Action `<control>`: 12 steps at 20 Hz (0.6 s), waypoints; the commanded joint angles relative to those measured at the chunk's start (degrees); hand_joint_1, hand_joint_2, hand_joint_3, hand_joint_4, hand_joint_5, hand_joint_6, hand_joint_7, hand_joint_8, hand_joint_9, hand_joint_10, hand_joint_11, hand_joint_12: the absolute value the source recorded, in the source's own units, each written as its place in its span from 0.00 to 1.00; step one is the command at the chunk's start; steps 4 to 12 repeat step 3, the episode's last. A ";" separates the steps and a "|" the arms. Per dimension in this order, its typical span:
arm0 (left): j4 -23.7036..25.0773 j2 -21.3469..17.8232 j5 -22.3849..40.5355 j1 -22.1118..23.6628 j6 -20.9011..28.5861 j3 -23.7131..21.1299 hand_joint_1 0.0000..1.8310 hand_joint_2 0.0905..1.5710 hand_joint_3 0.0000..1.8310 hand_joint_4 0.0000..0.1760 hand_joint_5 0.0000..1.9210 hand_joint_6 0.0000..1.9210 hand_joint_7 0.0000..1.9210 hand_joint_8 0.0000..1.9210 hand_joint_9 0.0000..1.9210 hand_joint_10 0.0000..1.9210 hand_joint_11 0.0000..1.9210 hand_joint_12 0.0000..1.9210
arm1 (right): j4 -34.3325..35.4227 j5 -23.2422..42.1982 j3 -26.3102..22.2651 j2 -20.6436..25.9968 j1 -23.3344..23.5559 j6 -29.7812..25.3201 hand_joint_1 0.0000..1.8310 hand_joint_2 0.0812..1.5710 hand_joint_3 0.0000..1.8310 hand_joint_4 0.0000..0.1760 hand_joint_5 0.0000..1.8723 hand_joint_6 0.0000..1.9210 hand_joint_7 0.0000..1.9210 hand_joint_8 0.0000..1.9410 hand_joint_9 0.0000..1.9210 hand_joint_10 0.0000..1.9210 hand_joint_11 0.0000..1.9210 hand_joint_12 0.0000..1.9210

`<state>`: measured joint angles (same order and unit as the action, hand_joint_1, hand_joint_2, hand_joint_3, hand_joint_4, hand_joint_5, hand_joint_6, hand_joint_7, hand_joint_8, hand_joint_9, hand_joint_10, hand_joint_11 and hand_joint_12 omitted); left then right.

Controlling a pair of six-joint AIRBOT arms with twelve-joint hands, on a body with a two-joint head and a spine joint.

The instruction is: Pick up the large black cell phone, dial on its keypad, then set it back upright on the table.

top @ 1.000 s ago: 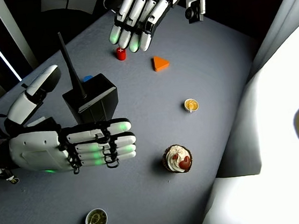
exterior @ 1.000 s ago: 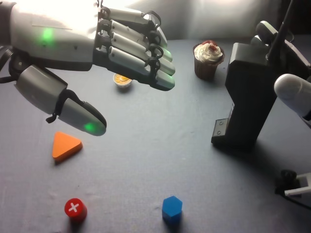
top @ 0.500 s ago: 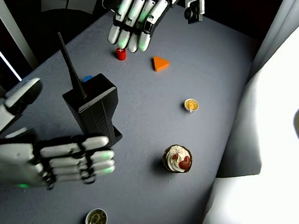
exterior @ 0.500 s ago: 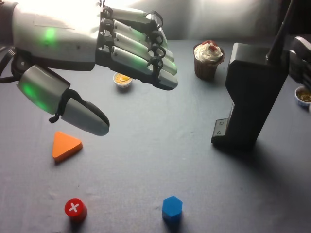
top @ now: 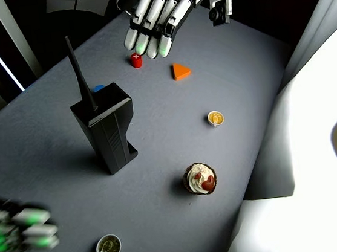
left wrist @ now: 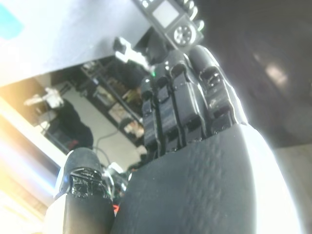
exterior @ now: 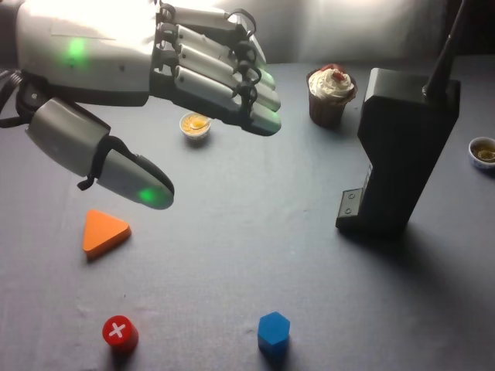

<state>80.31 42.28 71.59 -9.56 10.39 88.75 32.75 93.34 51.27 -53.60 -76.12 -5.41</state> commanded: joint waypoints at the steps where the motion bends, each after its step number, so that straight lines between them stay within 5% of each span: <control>1: -6.49 -0.52 2.11 1.50 0.20 -0.22 0.01 0.74 0.00 0.00 0.20 0.00 0.21 0.00 0.19 0.00 0.00 0.45 | 1.96 7.71 -0.40 0.94 -0.56 -0.98 0.17 0.54 0.00 0.63 0.00 0.00 0.00 0.00 0.00 0.00 0.00 0.10; 3: -6.61 -0.51 1.92 1.60 0.28 -0.24 0.01 0.74 0.00 0.00 0.20 0.00 0.20 0.00 0.19 0.00 0.00 0.43 | 5.99 7.72 -4.19 3.84 -5.08 -2.08 0.17 0.54 0.00 0.64 0.00 0.00 0.00 0.00 0.00 0.00 0.00 0.08; 12: -6.61 -0.51 1.92 1.60 0.28 -0.24 0.01 0.74 0.00 0.00 0.20 0.00 0.20 0.00 0.19 0.00 0.00 0.43 | 5.99 7.72 -4.19 3.84 -5.08 -2.08 0.17 0.54 0.00 0.64 0.00 0.00 0.00 0.00 0.00 0.00 0.00 0.08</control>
